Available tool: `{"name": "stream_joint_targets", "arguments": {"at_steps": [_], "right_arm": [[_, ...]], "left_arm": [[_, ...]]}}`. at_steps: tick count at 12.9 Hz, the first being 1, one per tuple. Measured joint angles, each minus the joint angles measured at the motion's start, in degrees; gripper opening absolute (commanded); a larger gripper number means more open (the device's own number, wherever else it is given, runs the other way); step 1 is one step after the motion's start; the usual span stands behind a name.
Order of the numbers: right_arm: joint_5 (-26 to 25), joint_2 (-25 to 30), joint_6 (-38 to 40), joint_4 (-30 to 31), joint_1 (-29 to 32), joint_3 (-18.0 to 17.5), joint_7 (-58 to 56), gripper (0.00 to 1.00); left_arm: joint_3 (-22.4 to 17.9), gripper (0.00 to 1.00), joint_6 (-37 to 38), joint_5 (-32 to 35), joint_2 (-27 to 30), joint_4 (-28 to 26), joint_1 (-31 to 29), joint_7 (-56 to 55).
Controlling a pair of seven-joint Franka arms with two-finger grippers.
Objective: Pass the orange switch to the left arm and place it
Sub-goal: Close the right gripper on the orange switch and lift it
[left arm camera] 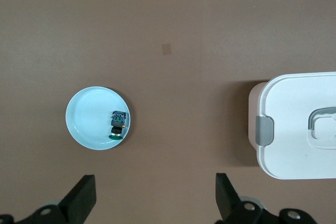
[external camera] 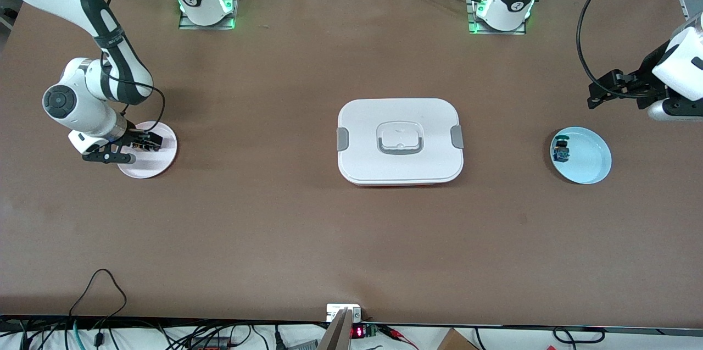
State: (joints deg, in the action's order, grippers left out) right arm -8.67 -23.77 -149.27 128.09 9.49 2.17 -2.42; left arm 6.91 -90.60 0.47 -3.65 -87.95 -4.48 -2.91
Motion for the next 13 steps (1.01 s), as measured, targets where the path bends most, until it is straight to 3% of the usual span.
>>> {"name": "stream_joint_targets", "arguments": {"at_steps": [3, 4, 7, 8, 11, 13], "right_arm": [[0.0, -0.03, 0.0, 0.09, 0.0, -0.04, -0.75, 0.99], [0.0, -0.06, 0.0, 0.1, 0.0, -0.05, -0.84, 0.91], [0.0, -0.22, -0.02, 0.1, 0.0, -0.08, -0.95, 0.18], [0.0, -0.27, -0.03, 0.09, 0.0, -0.09, -0.96, 0.01], [0.0, -0.1, 0.97, -0.09, 0.02, -0.72, -1.15, 0.0], [0.42, 1.01, 6.4, -1.19, 0.01, -1.79, -1.15, 0.0]], "left_arm": [[-0.01, 1.0, 0.0, 0.0, -0.02, 0.0, 0.0, 0.0], [-0.01, 1.0, 0.0, 0.0, -0.02, 0.0, 0.0, 0.0], [-0.02, 1.0, 0.12, 0.0, -0.02, 0.0, -0.01, 0.0], [-0.02, 1.0, 0.14, 0.0, -0.02, 0.0, -0.01, 0.0], [-0.02, 1.0, 0.16, 0.0, -0.02, 0.0, -0.01, 0.0], [-0.02, 1.0, 0.16, 0.0, -0.02, 0.0, -0.01, 0.0]]}}
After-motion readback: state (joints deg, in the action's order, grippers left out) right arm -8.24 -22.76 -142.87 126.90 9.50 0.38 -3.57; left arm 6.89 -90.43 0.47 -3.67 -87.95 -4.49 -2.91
